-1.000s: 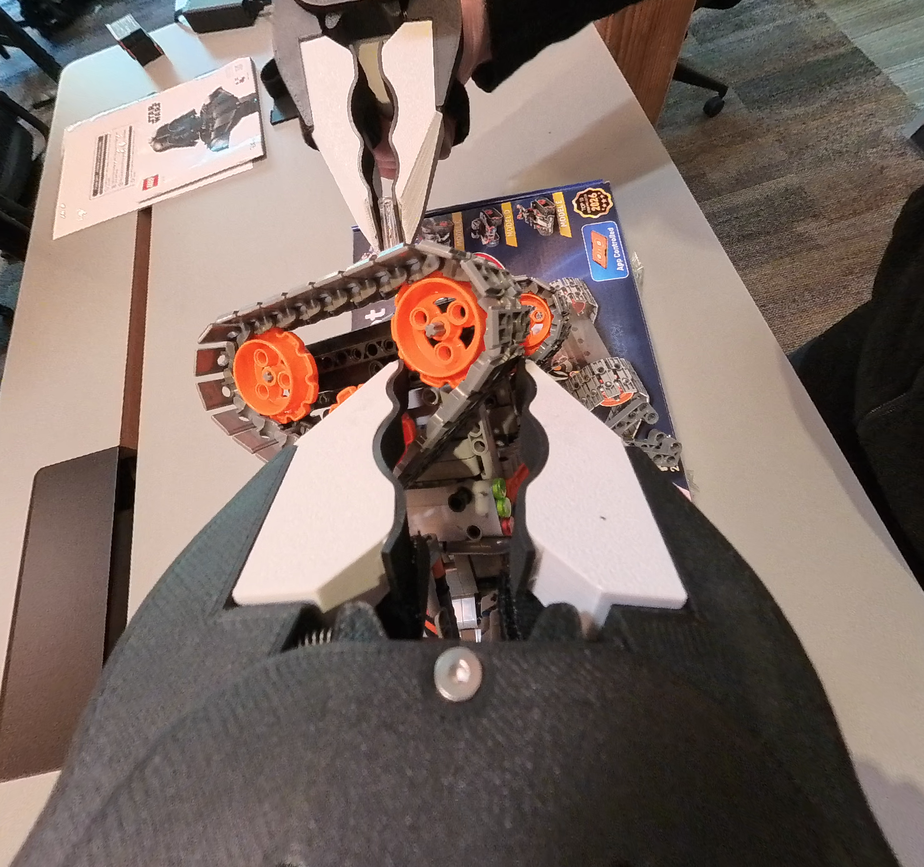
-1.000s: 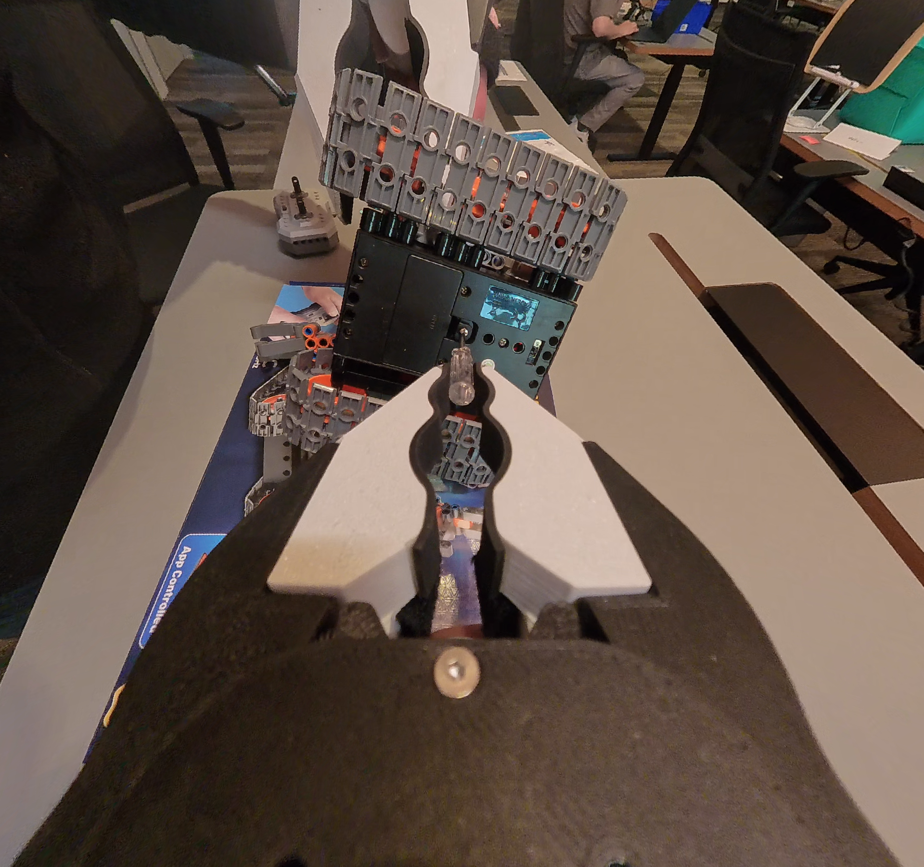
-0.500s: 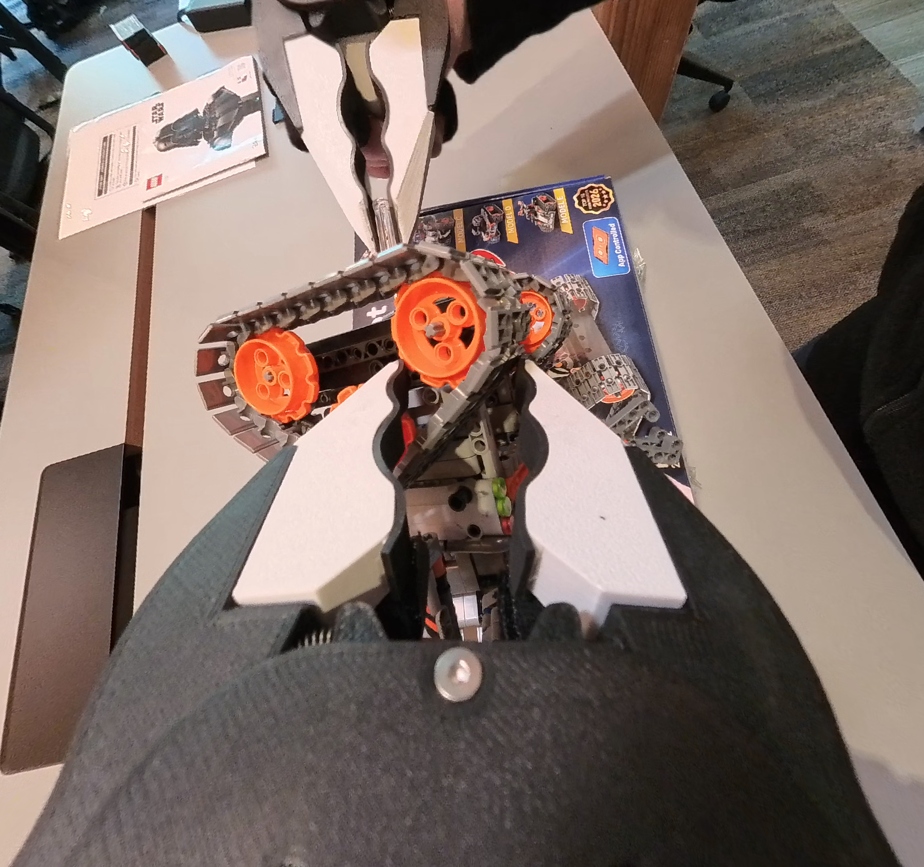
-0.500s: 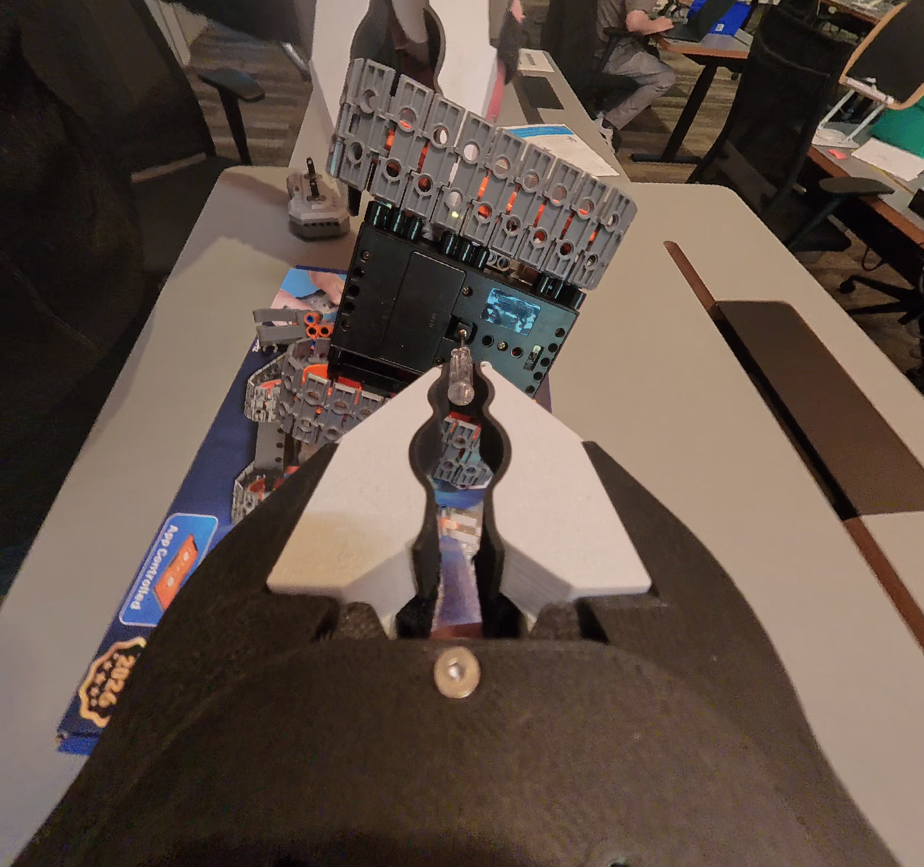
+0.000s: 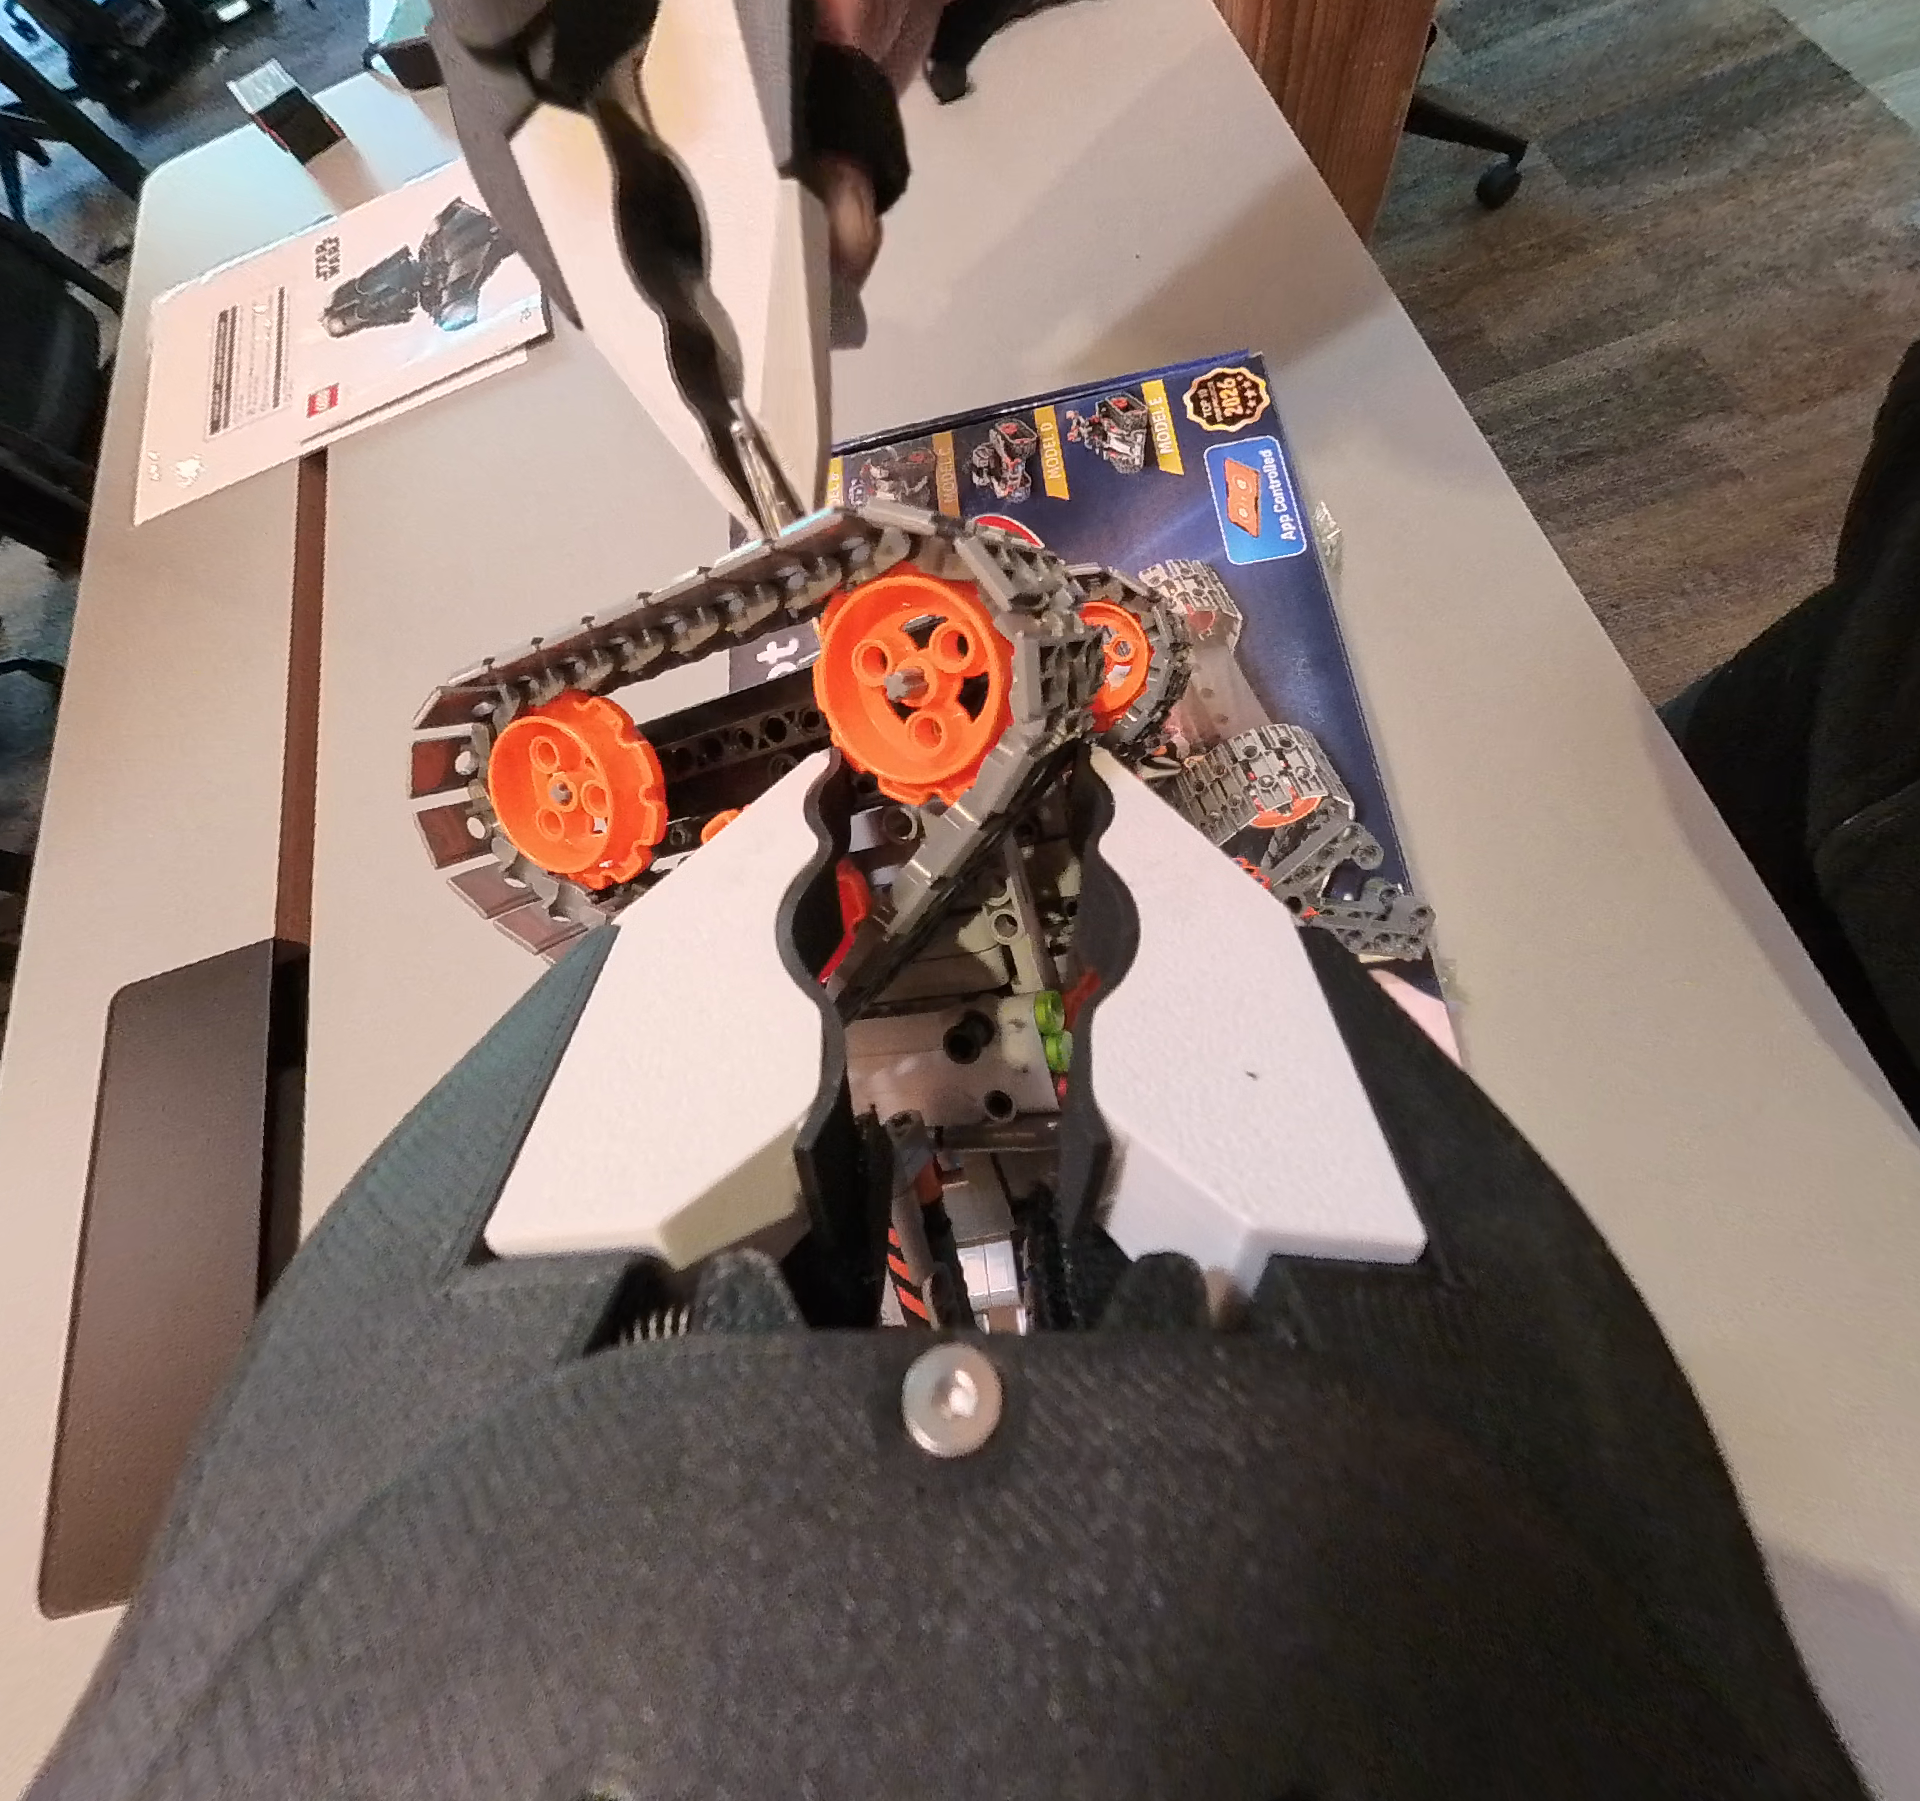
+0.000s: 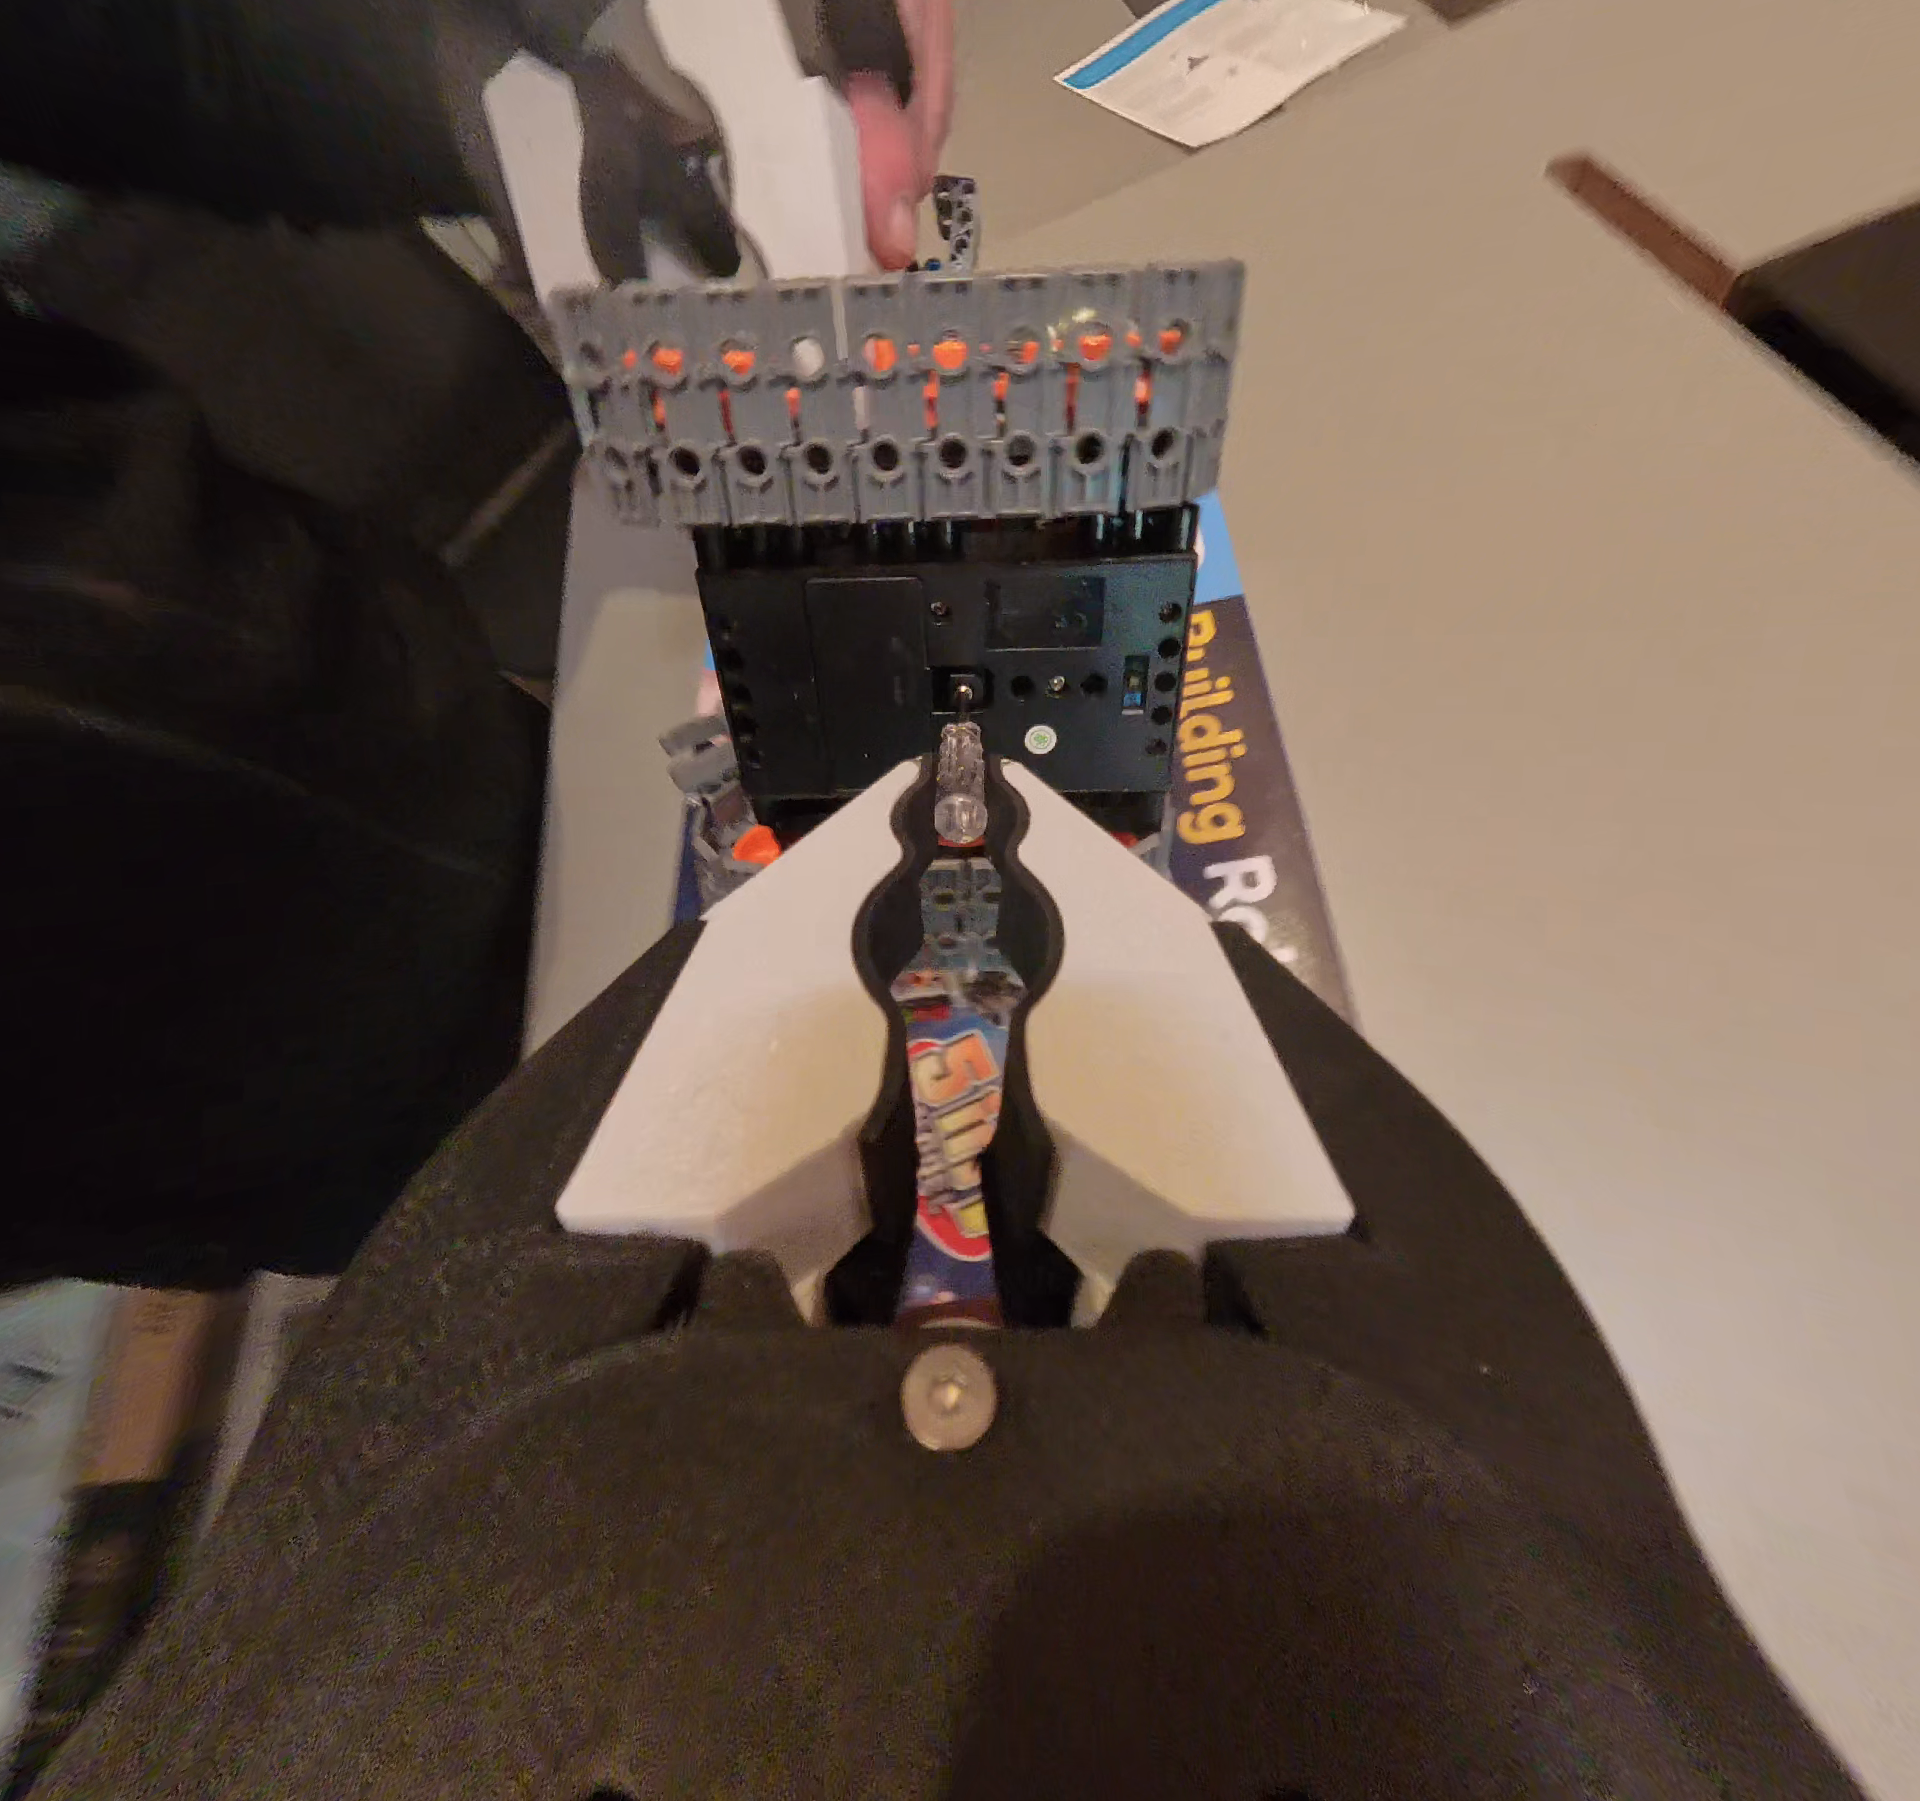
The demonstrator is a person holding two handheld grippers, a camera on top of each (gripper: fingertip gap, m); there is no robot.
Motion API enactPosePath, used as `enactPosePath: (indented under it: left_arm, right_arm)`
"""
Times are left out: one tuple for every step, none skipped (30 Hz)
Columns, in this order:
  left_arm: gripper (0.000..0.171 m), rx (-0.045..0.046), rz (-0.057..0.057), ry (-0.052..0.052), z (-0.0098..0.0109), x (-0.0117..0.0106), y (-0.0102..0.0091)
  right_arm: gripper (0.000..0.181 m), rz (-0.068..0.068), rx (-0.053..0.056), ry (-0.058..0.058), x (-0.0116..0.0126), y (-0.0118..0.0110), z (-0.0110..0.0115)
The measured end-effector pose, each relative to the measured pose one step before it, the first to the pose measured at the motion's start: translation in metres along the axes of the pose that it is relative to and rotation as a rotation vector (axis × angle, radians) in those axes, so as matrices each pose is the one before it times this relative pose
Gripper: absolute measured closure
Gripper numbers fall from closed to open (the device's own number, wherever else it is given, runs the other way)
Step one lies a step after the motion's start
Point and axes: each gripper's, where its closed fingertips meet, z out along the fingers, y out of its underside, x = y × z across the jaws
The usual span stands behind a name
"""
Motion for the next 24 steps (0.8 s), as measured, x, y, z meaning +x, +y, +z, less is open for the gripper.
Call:
enactPosePath:
  left_arm:
    - [0.132,-0.00252,0.0041,-0.0008,0.00016,0.00041,-0.00001]
    - [0.132,-0.00172,0.0007,-0.0024,0.00001,-0.00019,0.00008]
    - [0.132,-0.00127,0.0005,-0.0025,-0.00031,-0.00049,0.00038]
    - [0.132,0.00057,0.001,-0.0028,-0.00036,-0.00052,0.00053]
    - [0.132,-0.00216,0.0036,-0.0038,-0.00057,-0.00059,0.00059]
    - [0.132,-0.01002,0.0088,0.0007,-0.00028,0.00028,0.00147]
    - [0.133,-0.01157,0.0028,-0.0067,-0.00053,-0.00077,0.00166]
    - [0.135,0.00021,0.0034,-0.0042,-0.00071,-0.00057,0.00037]
    - [0.134,0.00477,-0.0022,0.0053,-0.00029,0.00097,-0.00017]
    - [0.134,0.00822,-0.0016,-0.0011,0.00035,0.00035,-0.00109]
    - [0.134,0.00457,-0.0002,-0.0003,0.00118,0.00064,-0.00116]
    - [0.134,0.00502,-0.0027,-0.0052,0.00152,-0.00027,-0.00148]
    - [0.134,0.00632,-0.004,0.0013,0.00081,0.00031,-0.00154]
    - [0.134,0.0006,-0.0036,0.0002,0.00053,-0.0003,-0.0003]
    - [0.134,0.00205,-0.0047,-0.0016,-0.00028,-0.00085,-0.00006]
    - [0.134,0.00466,-0.0072,-0.0038,-0.00046,-0.00128,0.00007]
    - [0.134,0.0024,-0.0082,-0.0017,-0.00033,-0.00087,0.0004]
    - [0.134,-0.00204,-0.0005,-0.0017,-0.00066,-0.00051,0.00025]
    - [0.134,-0.00821,0.0017,-0.0057,-0.00068,-0.00082,0.00054]
    - [0.134,-0.00891,-0.0015,-0.006,-0.00043,-0.00077,0.0007]
    - [0.134,-0.00535,-0.0025,-0.0033,-0.00062,-0.00045,0.0006]
    - [0.133,-0.00252,-0.004,-0.0047,-0.00077,-0.00061,0.00024]
    - [0.133,-0.00211,-0.0053,-0.0046,-0.0003,-0.00068,0.00054]
    - [0.133,-0.00065,-0.0028,-0.0069,-0.00009,-0.00089,0.00003]
  right_arm:
    - [0.177,0.0958,0.0077,-0.0161,0.00037,0.00053,0.00005]
    - [0.177,0.1201,0.0194,-0.0185,0.00077,-0.00007,0.00023]
    - [0.177,0.1307,0.0268,-0.0188,0.00094,0.00046,0.00064]
    - [0.177,0.1204,0.0356,-0.0163,0.00074,0.00062,0.00126]
    - [0.177,0.0949,0.0403,-0.0053,0.00054,0.00119,0.00197]
    - [0.177,0.0592,0.0147,0.0033,-0.0009,0.00497,0.00334]
    - [0.176,0.0169,-0.0177,0.0168,-0.00124,0.00964,0.00446]
    - [0.176,0.0133,0.0093,0.0149,-0.00163,0.00484,0.00299]
    - [0.176,0.0074,0.0271,0.0066,-0.00099,-0.00001,-0.00032]
    - [0.176,-0.0106,0.0154,0.0084,0.00116,-0.00083,-0.00198]
    - [0.176,-0.0083,0.0157,0.0006,0.00154,-0.00222,-0.00274]
    - [0.176,-0.0047,0.0307,-0.0129,-0.00037,-0.00465,-0.00275]
    - [0.176,-0.0203,0.0093,-0.0032,0.00002,-0.00201,-0.0021]
    - [0.176,-0.0331,-0.0066,0.0057,0.00024,0.00019,-0.00114]
    - [0.176,-0.0289,-0.0007,0.0023,-0.0002,-0.00049,-0.00124]
    - [0.176,-0.0312,0.0071,-0.0028,-0.00101,-0.00133,-0.00161]
    - [0.176,-0.0223,-0.0063,0.0133,0.00162,0.00049,-0.00141]
    - [0.176,-0.0256,-0.0071,0.0107,0.00082,0.00067,-0.00116]
    - [0.176,-0.0331,-0.0039,-0.0045,-0.00199,-0.00024,-0.00098]
    - [0.176,-0.0298,0.0037,0.007,-0.00054,-0.00194,-0.00158]
    - [0.176,-0.0262,-0.0048,0.0152,0.00118,-0.00133,-0.00151]
    - [0.176,-0.037,-0.0106,0.0108,0.00014,-0.0006,-0.00099]
    - [0.176,-0.0426,-0.0012,0.0103,-0.0006,-0.00201,-0.00097]
    - [0.176,-0.0266,0.0004,0.0052,-0.00137,-0.00232,-0.00105]
